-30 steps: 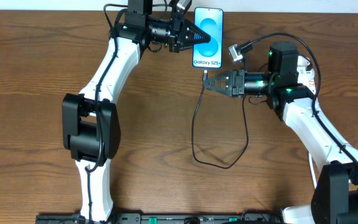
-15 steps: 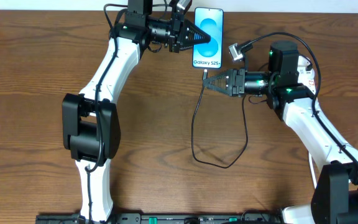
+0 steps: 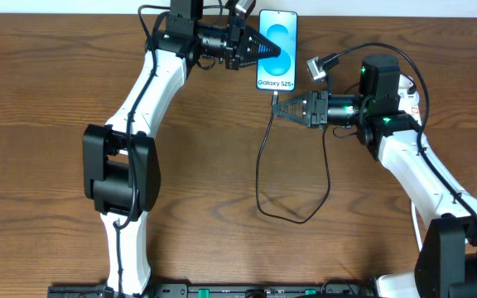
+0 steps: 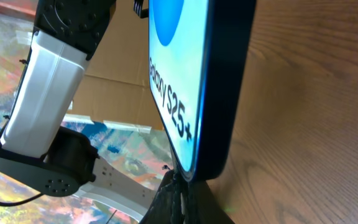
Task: Plug charger to phone and switch on socket
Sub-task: 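Align the plug with the phone's bottom port using the right gripper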
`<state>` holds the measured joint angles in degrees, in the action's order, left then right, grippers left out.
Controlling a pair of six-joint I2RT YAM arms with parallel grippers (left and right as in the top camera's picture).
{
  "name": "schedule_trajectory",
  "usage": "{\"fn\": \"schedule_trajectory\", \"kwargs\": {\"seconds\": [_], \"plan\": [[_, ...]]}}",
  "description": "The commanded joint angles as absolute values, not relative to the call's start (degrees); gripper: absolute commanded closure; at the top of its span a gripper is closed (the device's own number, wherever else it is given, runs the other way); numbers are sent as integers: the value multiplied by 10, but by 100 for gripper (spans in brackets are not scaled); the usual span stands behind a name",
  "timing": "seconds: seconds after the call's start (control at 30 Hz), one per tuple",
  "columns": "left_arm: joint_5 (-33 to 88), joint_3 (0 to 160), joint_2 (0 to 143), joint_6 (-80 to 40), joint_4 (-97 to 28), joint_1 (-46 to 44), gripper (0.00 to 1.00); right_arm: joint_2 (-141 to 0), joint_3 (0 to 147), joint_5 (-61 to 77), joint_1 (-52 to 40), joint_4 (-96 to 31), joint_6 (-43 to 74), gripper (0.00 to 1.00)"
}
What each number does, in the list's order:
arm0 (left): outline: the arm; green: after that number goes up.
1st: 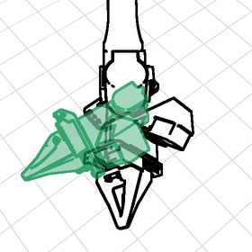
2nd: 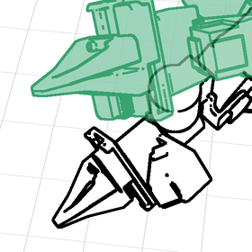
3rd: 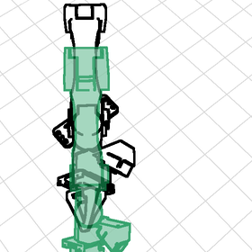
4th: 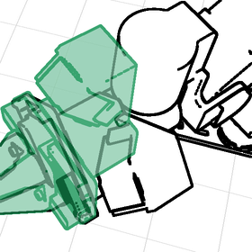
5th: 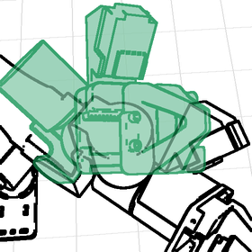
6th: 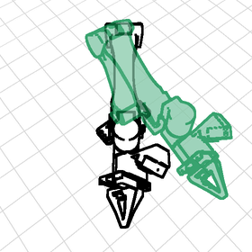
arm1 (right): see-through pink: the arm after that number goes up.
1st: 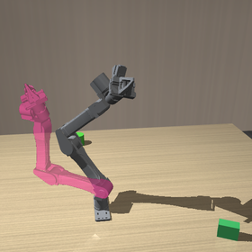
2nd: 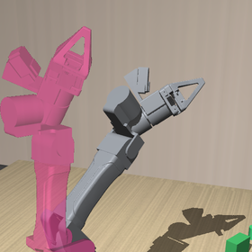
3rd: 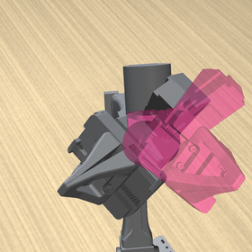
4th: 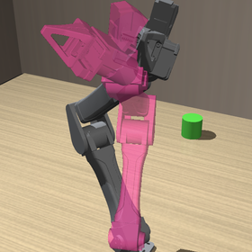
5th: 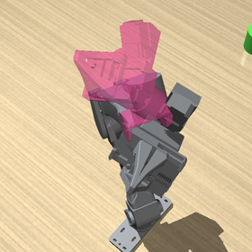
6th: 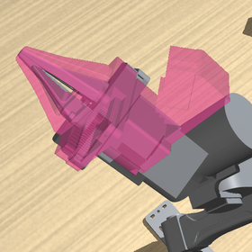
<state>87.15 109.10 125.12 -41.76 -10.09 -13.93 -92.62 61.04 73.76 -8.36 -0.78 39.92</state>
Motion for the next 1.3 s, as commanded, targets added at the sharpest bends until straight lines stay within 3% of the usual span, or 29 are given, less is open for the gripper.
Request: {"fn": "schedule_trajectory", "kwargs": {"seconds": [0.0, 1.27], "plan": [[900, 1098, 1226, -406, -97, -137, 93, -923, 615, 743, -82, -6, 408, 99], [900, 1098, 1226, -408, -97, -137, 93, -923, 615, 736, -83, 13, 437, 99]]}}
